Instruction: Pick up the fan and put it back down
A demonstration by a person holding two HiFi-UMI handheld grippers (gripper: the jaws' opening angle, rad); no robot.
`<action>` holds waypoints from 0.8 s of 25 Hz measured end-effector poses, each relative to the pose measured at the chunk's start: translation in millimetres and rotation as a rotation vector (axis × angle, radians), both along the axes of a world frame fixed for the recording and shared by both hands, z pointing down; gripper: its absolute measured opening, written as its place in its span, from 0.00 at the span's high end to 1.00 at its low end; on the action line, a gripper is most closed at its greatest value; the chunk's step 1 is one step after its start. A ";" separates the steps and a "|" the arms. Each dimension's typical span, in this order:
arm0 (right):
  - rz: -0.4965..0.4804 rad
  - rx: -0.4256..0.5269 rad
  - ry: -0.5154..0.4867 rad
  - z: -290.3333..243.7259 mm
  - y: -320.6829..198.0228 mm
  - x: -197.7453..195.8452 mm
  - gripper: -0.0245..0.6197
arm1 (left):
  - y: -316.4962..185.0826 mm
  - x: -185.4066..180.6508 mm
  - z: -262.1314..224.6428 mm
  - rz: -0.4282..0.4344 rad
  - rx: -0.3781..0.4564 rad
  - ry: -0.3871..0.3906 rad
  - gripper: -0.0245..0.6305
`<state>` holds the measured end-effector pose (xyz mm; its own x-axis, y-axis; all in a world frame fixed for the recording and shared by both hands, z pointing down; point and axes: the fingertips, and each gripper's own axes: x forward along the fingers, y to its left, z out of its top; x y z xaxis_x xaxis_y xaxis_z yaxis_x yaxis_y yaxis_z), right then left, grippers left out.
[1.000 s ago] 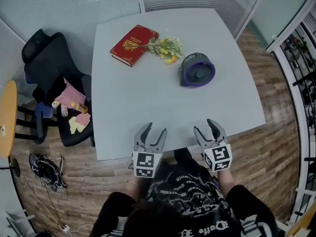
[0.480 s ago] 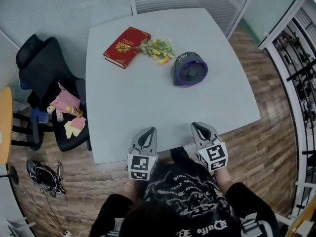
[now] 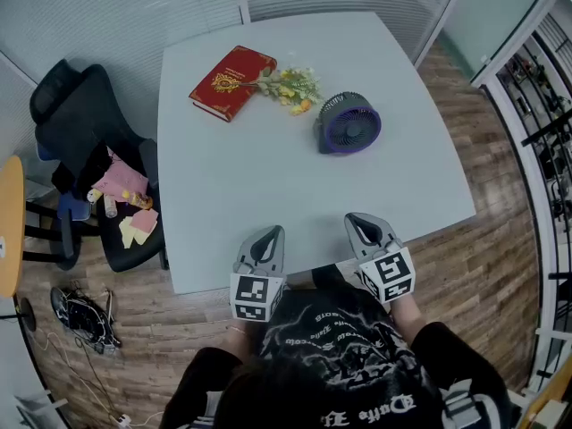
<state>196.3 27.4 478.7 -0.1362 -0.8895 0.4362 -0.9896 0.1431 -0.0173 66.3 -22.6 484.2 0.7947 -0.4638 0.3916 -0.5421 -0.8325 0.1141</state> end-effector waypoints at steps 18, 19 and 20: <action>0.009 -0.004 0.054 0.5 -17.4 14.3 0.95 | -13.7 11.8 5.2 -0.005 -0.015 0.010 0.93; 0.009 -0.004 0.053 1.0 -18.2 15.2 0.95 | -14.9 12.6 4.6 -0.008 -0.013 0.011 0.93; 0.009 -0.006 0.053 1.9 -18.7 16.2 0.95 | -16.2 13.6 4.2 -0.010 -0.013 0.012 0.93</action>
<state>212.5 8.7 480.6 -0.1047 -0.8878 0.4481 -0.9904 0.1340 0.0341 79.9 -38.8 488.3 0.7949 -0.4668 0.3876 -0.5488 -0.8256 0.1313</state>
